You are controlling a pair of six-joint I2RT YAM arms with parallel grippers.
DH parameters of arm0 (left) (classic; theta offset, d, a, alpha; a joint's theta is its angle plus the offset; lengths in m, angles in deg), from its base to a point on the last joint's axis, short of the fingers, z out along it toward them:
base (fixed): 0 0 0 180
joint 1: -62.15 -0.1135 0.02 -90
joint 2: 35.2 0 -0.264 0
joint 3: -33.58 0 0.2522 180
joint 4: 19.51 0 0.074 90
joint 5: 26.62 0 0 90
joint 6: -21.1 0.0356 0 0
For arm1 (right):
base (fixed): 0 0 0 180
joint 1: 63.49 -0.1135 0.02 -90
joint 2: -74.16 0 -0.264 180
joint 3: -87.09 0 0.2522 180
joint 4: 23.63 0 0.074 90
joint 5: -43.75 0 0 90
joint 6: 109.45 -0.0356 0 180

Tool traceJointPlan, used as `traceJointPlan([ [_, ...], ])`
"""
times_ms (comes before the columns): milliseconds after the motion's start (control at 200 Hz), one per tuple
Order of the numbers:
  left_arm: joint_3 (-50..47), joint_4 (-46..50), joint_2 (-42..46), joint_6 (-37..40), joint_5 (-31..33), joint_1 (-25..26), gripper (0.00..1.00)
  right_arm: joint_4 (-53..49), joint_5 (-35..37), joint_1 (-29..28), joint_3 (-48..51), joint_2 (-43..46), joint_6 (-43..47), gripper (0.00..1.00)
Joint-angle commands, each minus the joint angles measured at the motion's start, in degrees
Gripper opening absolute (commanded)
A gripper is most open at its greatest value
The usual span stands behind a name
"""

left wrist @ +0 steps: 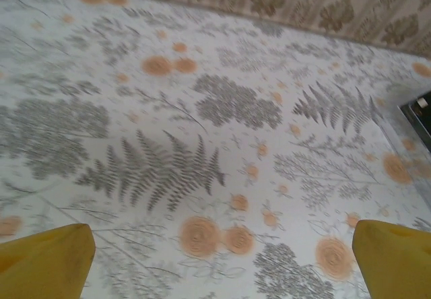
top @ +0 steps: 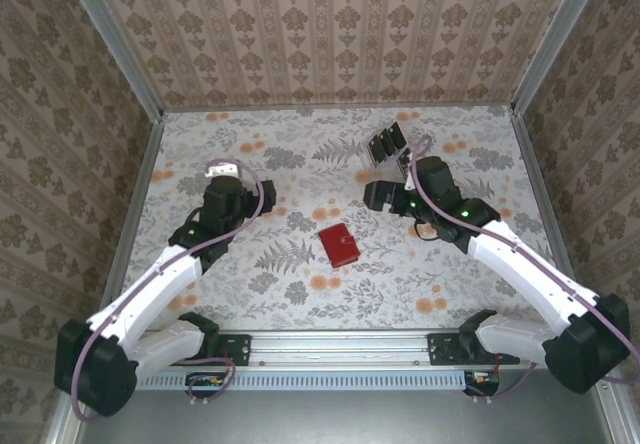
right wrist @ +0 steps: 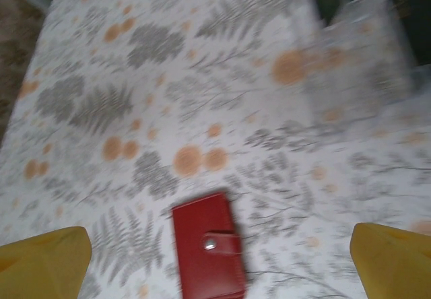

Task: Put the credit cards into the card holder
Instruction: Reset both arms

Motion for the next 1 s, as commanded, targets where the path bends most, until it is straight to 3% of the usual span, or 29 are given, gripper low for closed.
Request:
traceJointPlan([
  [0, -2.67, -1.36, 4.64, 7.4, 7.39, -0.82, 1.0, -2.93, 11.37, 2.36, 3.3, 3.91, 3.52, 1.0],
  [140, -7.14, -10.13, 8.22, 16.14, 10.92, -2.41, 1.0, 2.46, 16.11, 5.79, 6.96, 7.98, 6.7, 1.0],
  [235, -9.99, -17.17, 8.2, 21.29, 12.13, -7.05, 1.0, 5.0, 19.67, 8.76, 8.01, 8.48, 7.17, 1.0],
  [430, -13.0, -26.32, 3.03, 26.95, 9.75, -17.3, 1.0, 11.48, 26.55, 14.79, 9.04, 6.6, 7.08, 1.0],
  [550, -15.04, -32.69, -1.32, 28.48, 6.17, -21.19, 1.0, 14.67, 26.92, 18.37, 8.87, 3.71, 8.99, 1.0],
  [700, -19.31, -44.92, -8.41, 31.14, 1.66, -21.88, 1.0, 19.91, 27.24, 20.72, 10.3, 0.42, 12.61, 1.0],
  [880, -23.65, -58.22, -18.5, 33.17, 0.76, -21.72, 1.0, 31.6, 27.02, 22.41, 15.57, -3.87, 18.27, 1.0],
  [995, -21.76, -57.1, -20.63, 33.18, -2.05, -21.49, 1.0, 41.29, 25.37, 23.6, 20.14, -7.13, 21.76, 1.0],
])
